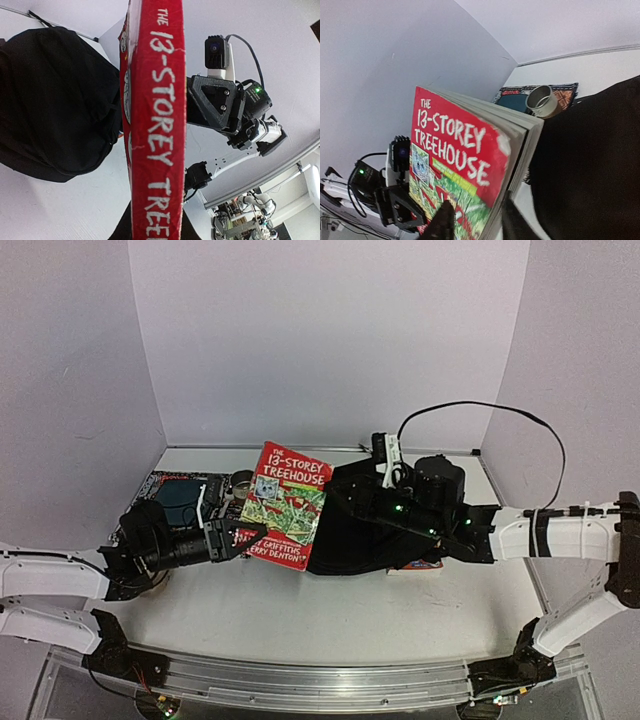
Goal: Pack the student bag
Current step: Pass from the right arm to the left, then open the largest pocket of the student bag.
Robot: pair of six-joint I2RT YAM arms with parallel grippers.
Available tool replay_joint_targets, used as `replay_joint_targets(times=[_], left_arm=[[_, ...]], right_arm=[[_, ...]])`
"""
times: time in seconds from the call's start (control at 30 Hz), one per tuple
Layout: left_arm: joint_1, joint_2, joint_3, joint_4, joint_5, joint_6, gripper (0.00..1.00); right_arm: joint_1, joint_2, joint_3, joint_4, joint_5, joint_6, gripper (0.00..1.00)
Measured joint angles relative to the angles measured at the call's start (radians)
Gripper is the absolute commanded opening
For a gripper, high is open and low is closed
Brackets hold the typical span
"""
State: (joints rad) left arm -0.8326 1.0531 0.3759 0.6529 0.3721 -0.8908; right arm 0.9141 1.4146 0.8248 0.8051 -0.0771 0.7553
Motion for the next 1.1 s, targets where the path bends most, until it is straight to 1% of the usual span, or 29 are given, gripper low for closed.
replay_joint_targets(times=[0.07,0.13,0.3,0.4,0.5,0.73,0.87,1.0,1.1], left_arm=[[0.04,0.023,0.004,0.0,0.012,-0.007,0.0],[0.084,0.04,0.011,-0.009,0.027,-0.016,0.0],[0.204,0.052,0.044,-0.066,0.085,-0.025,0.0],[0.274,0.053,0.069,-0.118,0.127,-0.021,0.0],[0.349,0.052,0.087,-0.168,0.17,-0.016,0.0],[0.508,0.037,0.112,-0.315,0.267,0.005,0.0],[0.562,0.023,0.117,-0.367,0.311,0.011,0.0],[0.576,0.013,0.131,-0.415,0.341,0.025,0.0],[0.578,0.011,0.144,-0.437,0.36,0.03,0.0]], right_arm=[[-0.038,-0.007,-0.003,-0.048,-0.005,-0.029,0.66],[-0.069,-0.017,-0.002,-0.107,0.002,-0.065,0.72],[-0.08,-0.009,0.057,-0.292,0.015,-0.222,0.8],[-0.07,0.046,0.137,-0.372,0.021,-0.309,0.89],[-0.041,0.138,0.226,-0.433,0.052,-0.383,0.93],[0.087,0.385,0.437,-0.577,0.188,-0.522,0.95],[0.14,0.481,0.529,-0.644,0.277,-0.573,0.94],[0.172,0.543,0.588,-0.704,0.371,-0.609,0.88],[0.18,0.572,0.612,-0.745,0.44,-0.623,0.8]])
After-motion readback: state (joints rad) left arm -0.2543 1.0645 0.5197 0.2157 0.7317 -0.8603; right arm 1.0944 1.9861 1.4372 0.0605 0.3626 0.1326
